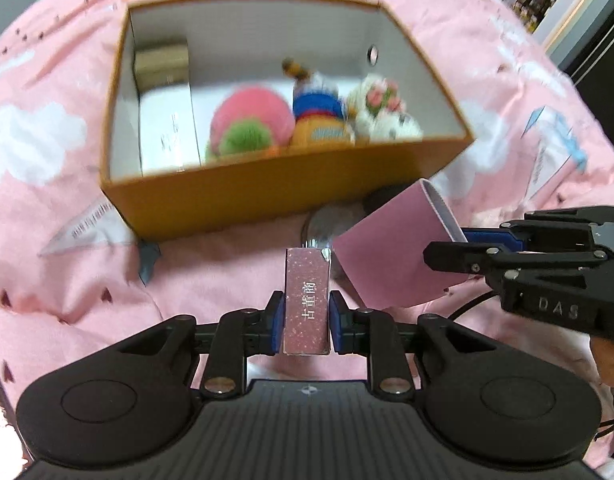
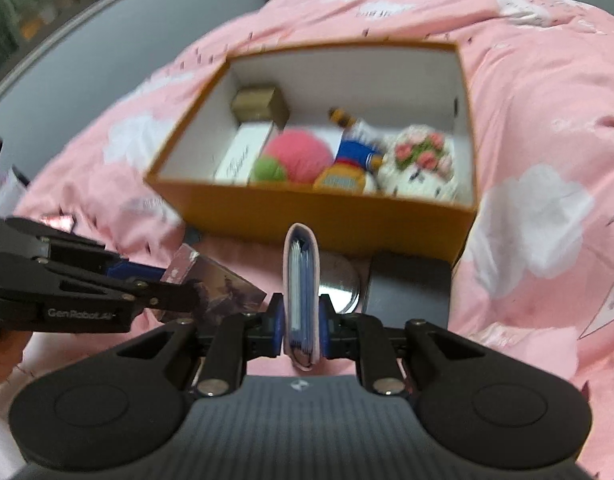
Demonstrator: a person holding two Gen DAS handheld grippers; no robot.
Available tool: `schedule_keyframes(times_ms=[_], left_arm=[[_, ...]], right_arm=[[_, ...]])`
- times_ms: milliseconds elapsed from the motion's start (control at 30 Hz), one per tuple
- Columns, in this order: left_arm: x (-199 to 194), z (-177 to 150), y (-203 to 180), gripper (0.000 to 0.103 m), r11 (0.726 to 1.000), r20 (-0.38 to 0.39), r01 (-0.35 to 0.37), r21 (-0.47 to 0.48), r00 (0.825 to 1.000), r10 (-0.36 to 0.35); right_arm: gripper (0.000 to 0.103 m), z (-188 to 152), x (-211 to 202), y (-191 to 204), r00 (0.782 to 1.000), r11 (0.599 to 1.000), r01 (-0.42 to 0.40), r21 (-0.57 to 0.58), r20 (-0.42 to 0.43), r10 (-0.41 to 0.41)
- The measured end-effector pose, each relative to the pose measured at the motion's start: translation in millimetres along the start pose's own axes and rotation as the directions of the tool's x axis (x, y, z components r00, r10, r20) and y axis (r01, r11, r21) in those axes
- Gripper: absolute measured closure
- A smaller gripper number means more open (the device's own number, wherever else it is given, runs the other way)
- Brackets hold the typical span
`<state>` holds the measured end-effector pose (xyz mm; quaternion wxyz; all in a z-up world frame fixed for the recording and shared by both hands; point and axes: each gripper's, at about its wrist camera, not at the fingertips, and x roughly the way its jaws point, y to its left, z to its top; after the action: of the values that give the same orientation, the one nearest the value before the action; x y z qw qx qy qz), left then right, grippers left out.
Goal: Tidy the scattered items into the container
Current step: 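Lift the photo card box with the left tool while the right tool lifts the wallet, then lower the photo card box and wallet into the box with both tools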
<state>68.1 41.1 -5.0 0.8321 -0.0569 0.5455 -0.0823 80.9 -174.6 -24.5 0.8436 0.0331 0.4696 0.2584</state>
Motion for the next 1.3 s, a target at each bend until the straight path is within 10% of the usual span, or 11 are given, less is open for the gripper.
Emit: schedule_keyframes(times_ms=[600,1300], left_arm=[[-39.8,119.3,-14.3,0.078,0.993,0.295,0.115,-0.011,0.95,-0.107],[110.5,190.8,3.5,0.078,0.981,0.19,0.133,-0.141,0.976,-0.105]], right_arm=[[0.085,95.8,-64.1,-21.3,0.931,0.997,0.077,-0.012,0.359,-0.068],[0.085,157.8,63.3,-77.7,0.948,0.966,0.254,0.042,0.186,-0.258]])
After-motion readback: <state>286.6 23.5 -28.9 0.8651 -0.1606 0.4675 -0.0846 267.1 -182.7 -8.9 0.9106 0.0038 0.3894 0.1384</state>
